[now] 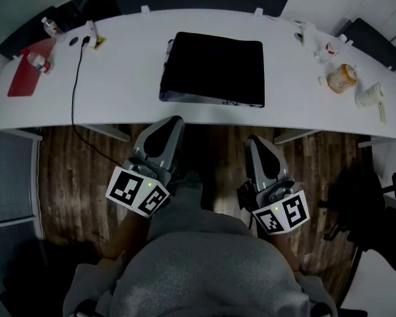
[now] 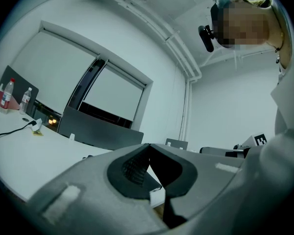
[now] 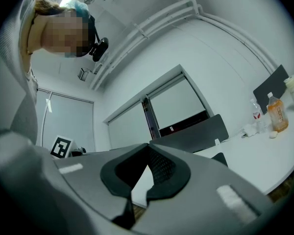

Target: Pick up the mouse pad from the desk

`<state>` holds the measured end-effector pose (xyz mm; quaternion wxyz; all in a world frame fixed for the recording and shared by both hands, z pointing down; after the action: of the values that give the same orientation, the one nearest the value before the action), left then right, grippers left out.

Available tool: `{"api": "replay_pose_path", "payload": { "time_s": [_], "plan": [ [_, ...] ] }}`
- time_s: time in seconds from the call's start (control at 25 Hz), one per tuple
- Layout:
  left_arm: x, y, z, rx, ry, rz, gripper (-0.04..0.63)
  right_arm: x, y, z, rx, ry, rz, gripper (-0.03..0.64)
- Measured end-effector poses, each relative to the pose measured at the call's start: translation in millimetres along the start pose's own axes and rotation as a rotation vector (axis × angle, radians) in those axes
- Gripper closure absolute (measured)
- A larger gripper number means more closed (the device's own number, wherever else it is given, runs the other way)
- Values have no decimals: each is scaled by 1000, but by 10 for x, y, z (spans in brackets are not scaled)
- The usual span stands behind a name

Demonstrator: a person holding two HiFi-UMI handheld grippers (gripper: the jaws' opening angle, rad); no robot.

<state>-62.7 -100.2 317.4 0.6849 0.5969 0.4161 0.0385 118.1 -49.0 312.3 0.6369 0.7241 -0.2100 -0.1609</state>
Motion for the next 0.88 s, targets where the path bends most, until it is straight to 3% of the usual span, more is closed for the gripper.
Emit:
{"api": "replay_pose_path", "payload": {
  "time_s": [0.88],
  "plan": [
    [-1144, -446, 854, -78, -56, 18, 597, 597, 145, 1091, -29, 109, -48, 617]
  ]
}}
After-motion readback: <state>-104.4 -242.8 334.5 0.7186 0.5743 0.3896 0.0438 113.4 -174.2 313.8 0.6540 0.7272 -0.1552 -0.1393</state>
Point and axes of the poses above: the fingertips, and each gripper's own axes: z forward along the fingers, x to its right, y out of its underside, the point moved 3 cm from there along -z, backward along the fingers, and after that the axes turned 15 degrees about -z, right-handed, at the moved point
